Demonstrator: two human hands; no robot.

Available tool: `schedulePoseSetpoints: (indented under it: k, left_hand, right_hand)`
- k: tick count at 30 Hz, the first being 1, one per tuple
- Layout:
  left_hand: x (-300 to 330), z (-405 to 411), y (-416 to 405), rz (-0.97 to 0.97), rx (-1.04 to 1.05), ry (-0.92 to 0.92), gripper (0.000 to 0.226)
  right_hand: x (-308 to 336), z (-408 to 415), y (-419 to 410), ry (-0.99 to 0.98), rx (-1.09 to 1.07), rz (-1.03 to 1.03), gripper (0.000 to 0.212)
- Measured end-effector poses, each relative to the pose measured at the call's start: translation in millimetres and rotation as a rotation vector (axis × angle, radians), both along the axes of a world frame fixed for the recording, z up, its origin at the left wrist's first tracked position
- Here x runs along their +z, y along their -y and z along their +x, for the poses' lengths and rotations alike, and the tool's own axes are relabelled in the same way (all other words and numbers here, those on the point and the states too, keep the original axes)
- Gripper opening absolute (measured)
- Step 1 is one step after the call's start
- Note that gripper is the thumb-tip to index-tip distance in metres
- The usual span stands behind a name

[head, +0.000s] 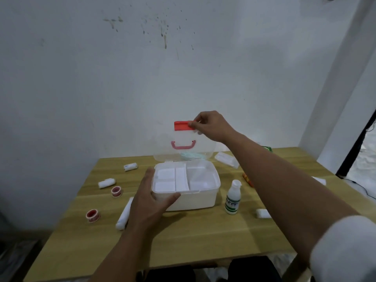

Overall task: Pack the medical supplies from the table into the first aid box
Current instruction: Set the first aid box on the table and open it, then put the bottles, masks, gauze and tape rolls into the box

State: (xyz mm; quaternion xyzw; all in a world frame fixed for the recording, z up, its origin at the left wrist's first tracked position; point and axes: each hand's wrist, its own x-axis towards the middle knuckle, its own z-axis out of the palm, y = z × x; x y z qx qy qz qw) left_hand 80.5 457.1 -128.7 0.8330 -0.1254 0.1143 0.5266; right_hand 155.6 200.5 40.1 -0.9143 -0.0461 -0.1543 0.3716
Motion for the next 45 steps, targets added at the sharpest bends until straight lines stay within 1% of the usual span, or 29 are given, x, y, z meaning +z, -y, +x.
schedulePoseSetpoints:
  k: [2, 4, 7, 10, 12, 15, 17, 22, 24, 26, 27, 28, 30, 31, 32, 33, 36, 40, 42, 45]
  left_hand:
    - [-8.4, -8.8, 0.3, -0.015, -0.020, -0.016, 0.121]
    - [-8.8, -17.1, 5.4, -0.013, -0.010, 0.004, 0.120]
    - [-5.1, -15.2, 5.3, -0.020, -0.004, 0.004, 0.122]
    - [0.1, -14.1, 5.9, -0.006, 0.006, 0.013, 0.124]
    - [1.5, -14.2, 7.0, 0.008, 0.032, 0.016, 0.122]
    - [1.5, -15.9, 7.2, 0.027, 0.062, 0.032, 0.116]
    - [1.8, -17.1, 7.0, 0.030, 0.074, 0.041, 0.114]
    - [5.6, -18.7, 10.5, 0.038, 0.050, 0.066, 0.120]
    - [4.7, -19.5, 11.9, 0.024, 0.052, 0.058, 0.118]
    - [3.9, -21.1, 15.4, 0.016, 0.057, 0.061, 0.118]
    - [3.1, -21.3, 16.5, 0.018, 0.060, 0.073, 0.118]
    - [2.1, -21.4, 18.2, 0.020, 0.062, 0.079, 0.118]
    - [-0.1, -19.6, 20.1, 0.018, 0.067, 0.081, 0.117]
    - [-1.6, -18.3, 20.9, 0.018, 0.071, 0.080, 0.117]
    - [-2.8, -17.1, 21.9, 0.020, 0.079, 0.077, 0.116]
    - [-3.7, -16.5, 23.4, 0.022, 0.086, 0.077, 0.116]
    - [-5.0, -16.5, 28.6, 0.017, 0.082, 0.082, 0.113]
    - [-3.8, -17.8, 32.8, -0.002, 0.055, 0.069, 0.114]
    - [-2.3, -18.6, 34.1, -0.017, 0.051, 0.065, 0.113]
    - [0.5, -20.5, 36.3, -0.039, 0.039, 0.062, 0.110]
  right_hand:
    - [-2.5, 9.8, 7.1, -0.002, -0.119, 0.038, 0.048]
    - [-12.6, 18.1, 16.0, -0.026, -0.175, 0.075, 0.058]
    - [-24.4, 21.1, 20.2, -0.089, -0.191, 0.174, 0.069]
    - [-34.6, 19.9, 20.3, -0.260, -0.201, 0.276, 0.091]
    - [-44.0, 22.4, 21.7, -0.352, -0.209, 0.305, 0.101]
    - [-51.7, 22.8, 24.4, -0.450, -0.207, 0.363, 0.112]
    - [-54.6, 20.1, 26.2, -0.498, -0.204, 0.384, 0.115]
    - [-59.6, 9.3, 35.1, -0.543, -0.196, 0.383, 0.116]
    - [-57.0, 4.8, 46.0, -0.546, -0.199, 0.359, 0.108]
    - [-54.9, 2.0, 66.7, -0.493, -0.252, 0.317, 0.097]
    - [-55.4, 1.9, 79.6, -0.446, -0.288, 0.275, 0.090]
    - [-57.2, 1.1, 95.3, -0.394, -0.332, 0.189, 0.082]
    - [-62.9, -1.7, 128.0, -0.328, -0.411, -0.055, 0.066]
    - [-66.9, -2.7, 144.7, -0.320, -0.450, -0.146, 0.059]
    - [-71.3, -3.1, 161.4, -0.329, -0.482, -0.201, 0.051]
    - [-76.3, -3.1, 177.5, -0.345, -0.514, -0.247, 0.047]
    - [-88.1, 1.3, 216.6, -0.421, -0.560, -0.379, 0.055]
    - [-104.2, 9.6, 242.9, -0.572, -0.530, -0.484, 0.065]
    - [-113.9, 11.5, 249.6, -0.622, -0.519, -0.512, 0.067]
    - [-124.9, 15.7, 255.5, -0.616, -0.553, -0.569, 0.063]
